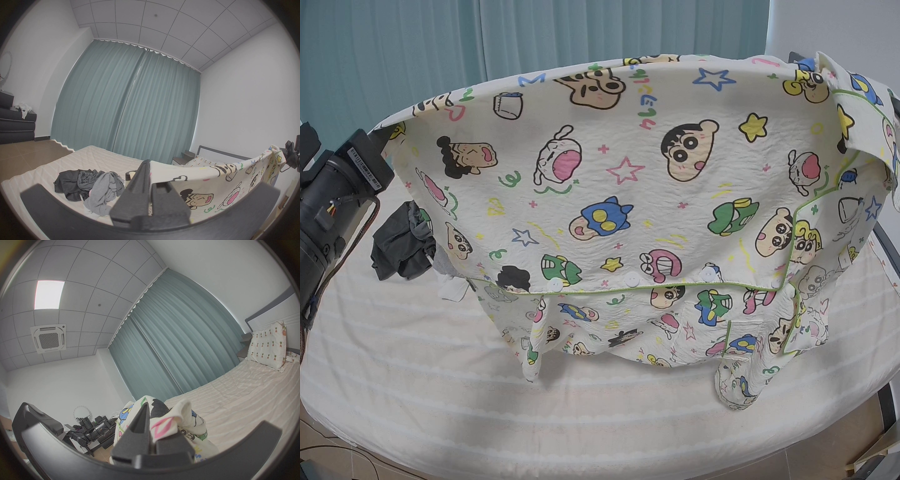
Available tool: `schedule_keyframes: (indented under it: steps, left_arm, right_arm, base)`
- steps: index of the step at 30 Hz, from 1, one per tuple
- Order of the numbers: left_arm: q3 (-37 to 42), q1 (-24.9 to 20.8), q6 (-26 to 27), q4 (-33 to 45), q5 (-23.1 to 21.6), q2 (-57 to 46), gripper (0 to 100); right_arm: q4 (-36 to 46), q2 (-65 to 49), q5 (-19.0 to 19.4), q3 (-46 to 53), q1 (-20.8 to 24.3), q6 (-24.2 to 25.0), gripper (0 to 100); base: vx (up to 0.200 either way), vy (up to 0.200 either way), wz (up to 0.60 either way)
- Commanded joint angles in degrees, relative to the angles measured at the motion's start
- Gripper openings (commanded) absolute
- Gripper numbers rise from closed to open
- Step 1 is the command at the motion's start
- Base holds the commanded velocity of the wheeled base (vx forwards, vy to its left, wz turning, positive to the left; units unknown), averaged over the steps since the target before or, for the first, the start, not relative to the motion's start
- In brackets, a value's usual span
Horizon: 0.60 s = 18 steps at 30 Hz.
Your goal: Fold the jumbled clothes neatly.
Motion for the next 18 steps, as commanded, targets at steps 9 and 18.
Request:
schedule_keyframes:
  steps: [9,18]
  left_arm:
    - [0.0,0.0,0.1,0.0,0.0,0.0,0]
    - [0.1,0.0,0.0,-0.1,0.0,0.0,0]
  right_arm:
    - [-0.1,1.9,0.1,-1.1,-0.7,0.0,0]
    - [-0.1,2.0,0.1,-1.2,-0.8,0.0,0]
  base:
    - [0.000,-0.200,0.00]
    - [0.000,-0.200,0.00]
